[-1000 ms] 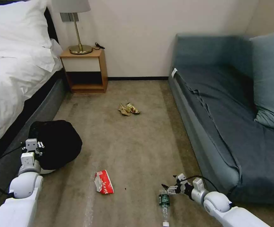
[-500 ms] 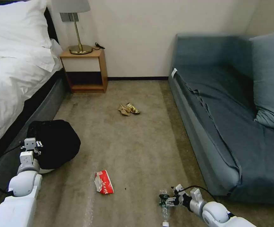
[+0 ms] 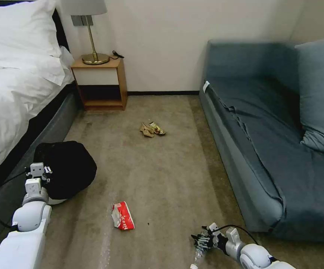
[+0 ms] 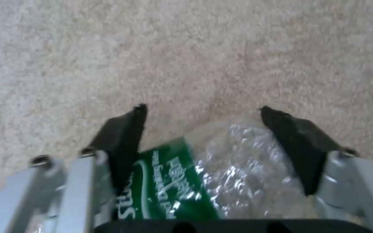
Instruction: Pick up the trash bin, then pick up the garbage on the floor and place it into the trash bin.
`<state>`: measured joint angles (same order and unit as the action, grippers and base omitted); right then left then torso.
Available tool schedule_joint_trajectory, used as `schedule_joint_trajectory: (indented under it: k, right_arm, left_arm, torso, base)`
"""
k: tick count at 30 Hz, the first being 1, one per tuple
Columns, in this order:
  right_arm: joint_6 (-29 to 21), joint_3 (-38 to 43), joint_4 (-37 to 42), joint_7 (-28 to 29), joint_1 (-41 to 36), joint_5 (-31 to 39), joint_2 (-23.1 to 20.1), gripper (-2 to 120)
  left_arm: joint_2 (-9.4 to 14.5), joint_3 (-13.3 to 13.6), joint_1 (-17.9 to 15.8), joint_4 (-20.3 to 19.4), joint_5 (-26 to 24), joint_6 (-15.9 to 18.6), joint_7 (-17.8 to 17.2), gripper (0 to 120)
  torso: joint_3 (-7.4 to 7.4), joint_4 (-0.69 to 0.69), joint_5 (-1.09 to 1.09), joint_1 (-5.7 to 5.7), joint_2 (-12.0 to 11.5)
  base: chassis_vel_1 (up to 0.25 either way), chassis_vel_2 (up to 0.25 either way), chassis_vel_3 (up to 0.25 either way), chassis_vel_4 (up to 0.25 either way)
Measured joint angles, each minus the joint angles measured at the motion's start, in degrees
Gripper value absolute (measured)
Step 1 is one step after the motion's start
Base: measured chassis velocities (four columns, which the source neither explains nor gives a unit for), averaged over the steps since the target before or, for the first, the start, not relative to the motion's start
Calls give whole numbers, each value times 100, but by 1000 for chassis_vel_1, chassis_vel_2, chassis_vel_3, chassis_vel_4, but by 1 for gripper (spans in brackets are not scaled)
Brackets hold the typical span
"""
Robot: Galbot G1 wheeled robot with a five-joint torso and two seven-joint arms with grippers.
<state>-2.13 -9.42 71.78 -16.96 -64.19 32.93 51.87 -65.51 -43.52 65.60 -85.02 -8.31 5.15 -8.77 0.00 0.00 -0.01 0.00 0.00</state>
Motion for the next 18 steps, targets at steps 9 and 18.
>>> schedule_joint_trajectory:
  k: [9, 18]
  right_arm:
    - [-25, -100, -11, 7, 157, 21, 58, 33]
    - [-27, -112, -20, -25, 184, 56, 51, 0]
  left_arm:
    - [-86, -35, 24, -2, 46, -38, 1, 5]
    - [-151, -68, 63, -2, 103, -98, 23, 5]
  torso:
    - [0, 0, 1, 0, 0]
    - [0, 0, 1, 0, 0]
  base:
    - [0, 0, 0, 0]
    - [0, 0, 0, 0]
